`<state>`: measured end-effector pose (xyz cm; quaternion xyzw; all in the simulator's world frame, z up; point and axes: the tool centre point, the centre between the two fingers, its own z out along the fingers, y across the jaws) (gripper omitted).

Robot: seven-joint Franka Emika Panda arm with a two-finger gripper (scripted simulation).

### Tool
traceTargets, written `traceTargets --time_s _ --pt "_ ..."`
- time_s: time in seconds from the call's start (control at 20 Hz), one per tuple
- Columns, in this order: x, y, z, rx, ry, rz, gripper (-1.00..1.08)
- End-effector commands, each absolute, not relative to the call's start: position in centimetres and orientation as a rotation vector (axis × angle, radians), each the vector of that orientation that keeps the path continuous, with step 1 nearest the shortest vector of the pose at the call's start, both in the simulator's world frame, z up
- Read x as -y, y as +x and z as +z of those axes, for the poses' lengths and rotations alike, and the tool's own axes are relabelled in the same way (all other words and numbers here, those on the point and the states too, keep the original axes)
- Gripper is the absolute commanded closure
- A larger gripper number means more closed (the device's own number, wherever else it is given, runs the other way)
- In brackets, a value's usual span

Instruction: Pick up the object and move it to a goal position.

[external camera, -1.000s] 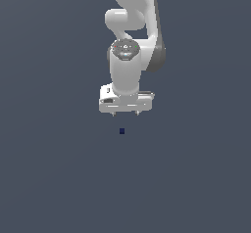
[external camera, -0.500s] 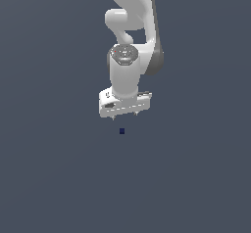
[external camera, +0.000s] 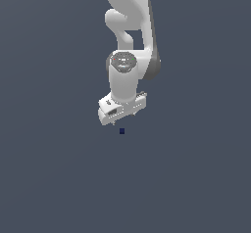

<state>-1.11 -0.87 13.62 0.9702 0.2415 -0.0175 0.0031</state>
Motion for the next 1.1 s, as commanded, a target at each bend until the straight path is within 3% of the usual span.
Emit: traceTargets --time_s 0.0,1.05 --pt "1.0 -1.1 13.1 -0.864 3.013 -0.054 -0.92" --pt "1.7 -1.1 8.8 -1.692 2.642 -0.031 -0.92"
